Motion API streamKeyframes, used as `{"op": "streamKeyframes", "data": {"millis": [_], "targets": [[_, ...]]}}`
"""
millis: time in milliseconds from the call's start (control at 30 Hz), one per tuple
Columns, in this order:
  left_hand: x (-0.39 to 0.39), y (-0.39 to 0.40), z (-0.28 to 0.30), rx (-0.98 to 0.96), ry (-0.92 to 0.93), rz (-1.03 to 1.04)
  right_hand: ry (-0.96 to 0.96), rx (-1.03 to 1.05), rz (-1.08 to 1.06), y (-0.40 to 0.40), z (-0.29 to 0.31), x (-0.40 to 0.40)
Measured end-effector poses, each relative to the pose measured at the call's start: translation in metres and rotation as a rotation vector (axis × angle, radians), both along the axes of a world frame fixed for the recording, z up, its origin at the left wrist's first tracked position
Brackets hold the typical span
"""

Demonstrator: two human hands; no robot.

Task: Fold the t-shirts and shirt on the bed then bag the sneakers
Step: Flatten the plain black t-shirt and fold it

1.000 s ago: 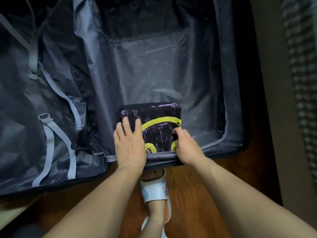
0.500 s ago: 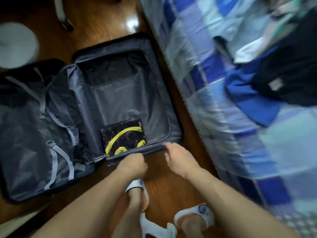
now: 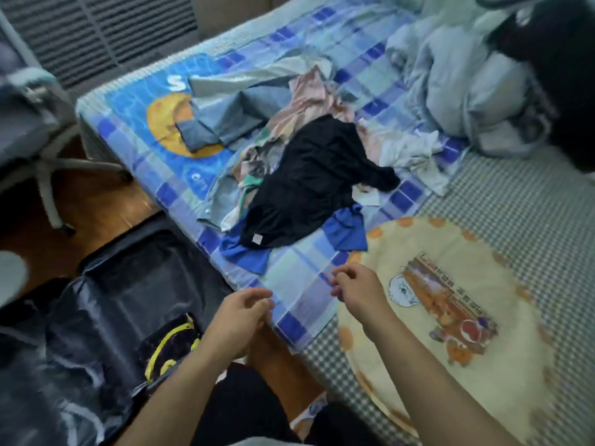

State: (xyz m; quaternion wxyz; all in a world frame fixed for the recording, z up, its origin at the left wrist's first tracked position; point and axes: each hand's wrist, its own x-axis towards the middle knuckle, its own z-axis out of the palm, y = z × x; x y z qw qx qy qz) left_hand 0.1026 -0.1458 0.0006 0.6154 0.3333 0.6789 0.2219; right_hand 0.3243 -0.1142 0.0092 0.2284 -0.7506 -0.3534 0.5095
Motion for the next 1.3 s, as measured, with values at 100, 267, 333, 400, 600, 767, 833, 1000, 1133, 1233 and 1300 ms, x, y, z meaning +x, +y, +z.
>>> {"op": "streamKeyframes", "data": {"millis": [100,267,333,400,600,767,833,1000,1133,1233,1300], "targets": [[0.006,0.059,-0.022,0.06,0.149,-0.196,0.069,0.008,-0.138,0.021,0.013,0.02],[-0.006,0.179,-0.117,-0.035,0.449,-0.372,0.111,-0.106,-0.22,0.052,-0.003,0.019],[-0.025,0.212,-0.186,-0.155,0.44,-0.357,0.094,-0.181,-0.256,0.062,-0.012,0.013],[-0.027,0.226,-0.201,-0.29,0.308,-0.232,0.099,-0.242,-0.281,0.072,-0.018,0.008],[-0.012,0.244,-0.158,-0.331,0.316,0.28,0.128,-0.289,-0.381,0.085,-0.013,0.009],[0.02,0.246,-0.018,0.424,0.444,0.092,0.143,-0.263,-0.44,0.063,0.013,0.025],[0.037,0.257,0.034,0.531,0.281,-0.011,0.11,-0.209,-0.418,0.057,0.028,0.031],[0.085,0.267,0.187,0.665,0.031,-0.378,-0.076,0.172,-0.186,0.08,0.083,0.031],[0.106,0.236,0.297,0.739,-0.273,-0.472,-0.294,0.451,-0.031,0.115,0.123,0.049],[0.118,0.212,0.343,0.896,-0.159,-0.5,-0.304,0.409,0.006,0.11,0.141,0.073],[0.125,0.208,0.356,1.007,-0.019,-0.413,-0.343,0.451,-0.084,0.083,0.156,0.1]]}}
